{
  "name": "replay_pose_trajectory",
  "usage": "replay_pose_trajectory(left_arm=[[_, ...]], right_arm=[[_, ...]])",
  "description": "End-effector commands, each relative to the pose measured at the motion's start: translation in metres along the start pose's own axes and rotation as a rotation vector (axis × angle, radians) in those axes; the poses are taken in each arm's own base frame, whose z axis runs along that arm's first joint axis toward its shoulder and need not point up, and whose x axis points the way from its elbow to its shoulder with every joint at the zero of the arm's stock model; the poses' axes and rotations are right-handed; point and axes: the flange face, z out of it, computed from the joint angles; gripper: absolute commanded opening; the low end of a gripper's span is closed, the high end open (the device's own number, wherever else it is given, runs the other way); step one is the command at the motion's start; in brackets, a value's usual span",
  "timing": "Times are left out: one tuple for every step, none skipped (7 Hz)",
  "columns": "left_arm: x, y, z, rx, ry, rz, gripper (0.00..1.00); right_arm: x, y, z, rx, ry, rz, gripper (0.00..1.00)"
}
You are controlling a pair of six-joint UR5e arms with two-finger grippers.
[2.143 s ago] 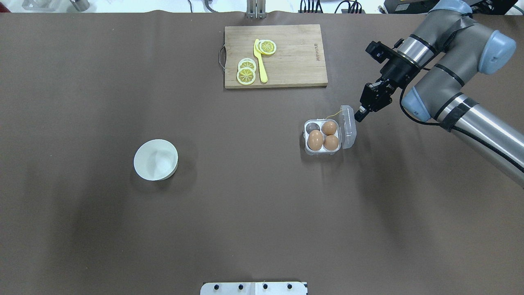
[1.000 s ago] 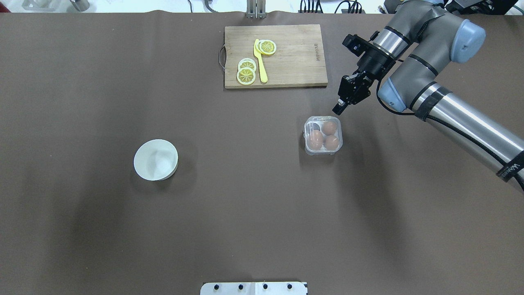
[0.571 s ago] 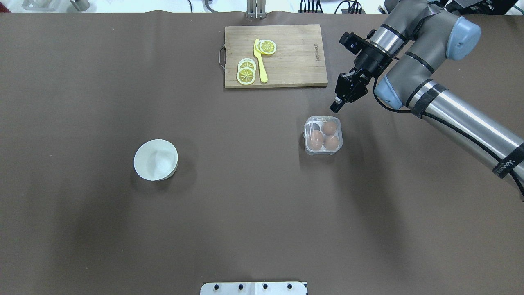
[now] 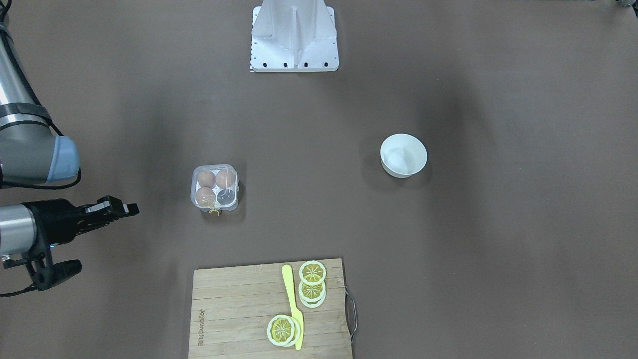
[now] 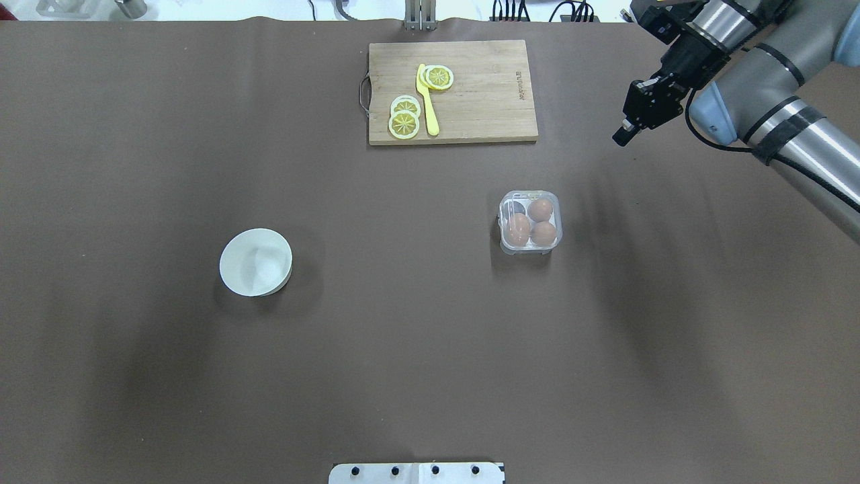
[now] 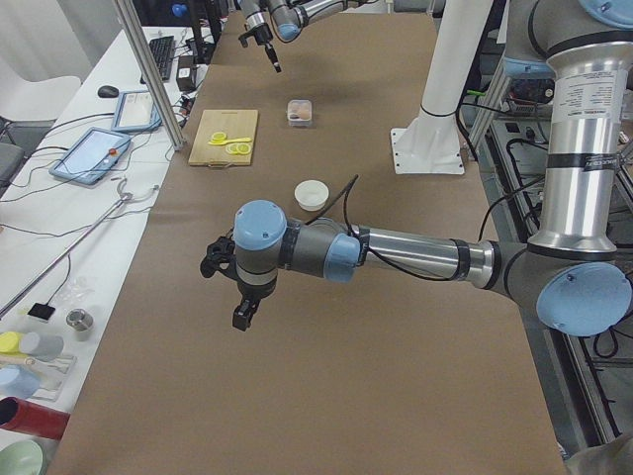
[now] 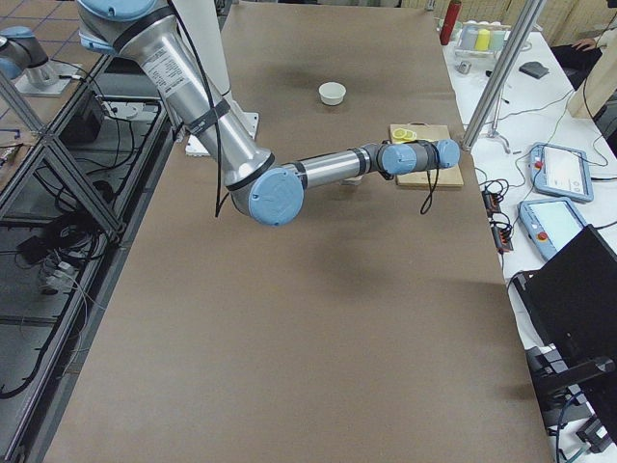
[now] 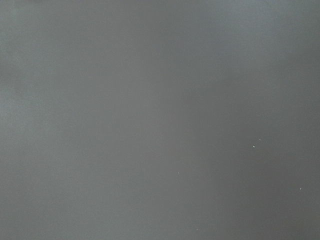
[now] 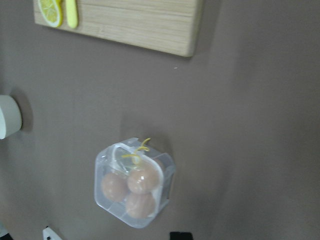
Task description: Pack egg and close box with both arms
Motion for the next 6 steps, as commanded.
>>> replay_pose_trajectory(left_arm=[[-0.001,0.000,0.001,-0.002,0.001,0.000,0.97],[-0.001,-0.002,0.001,-0.001,0.000,0.001,0.97],[-0.001,-0.003,0.002,-0.002,0.001,0.002,0.97],[-0.001,-0.003,0.002,-0.002,0.001,0.002,0.97],[-0.002,-0.002,0.002,-0.003,0.001,0.001,0.97],[-0.004,0.000,0.005,-0.008,0.002,-0.002,0.97]], right_arm=[[0.043,0.028,-0.049,0.075,0.072,0.050,0.06],[0.053,0.037,-0.060,0.091,0.076,0.063,0.21],[0.068,0.048,-0.071,0.109,0.099,0.080,0.39],[0.083,0.056,-0.081,0.125,0.145,0.103,0.71],[0.100,0.068,-0.103,0.156,0.164,0.127,0.96],[0.113,0.075,-0.118,0.177,0.244,0.143,0.99]])
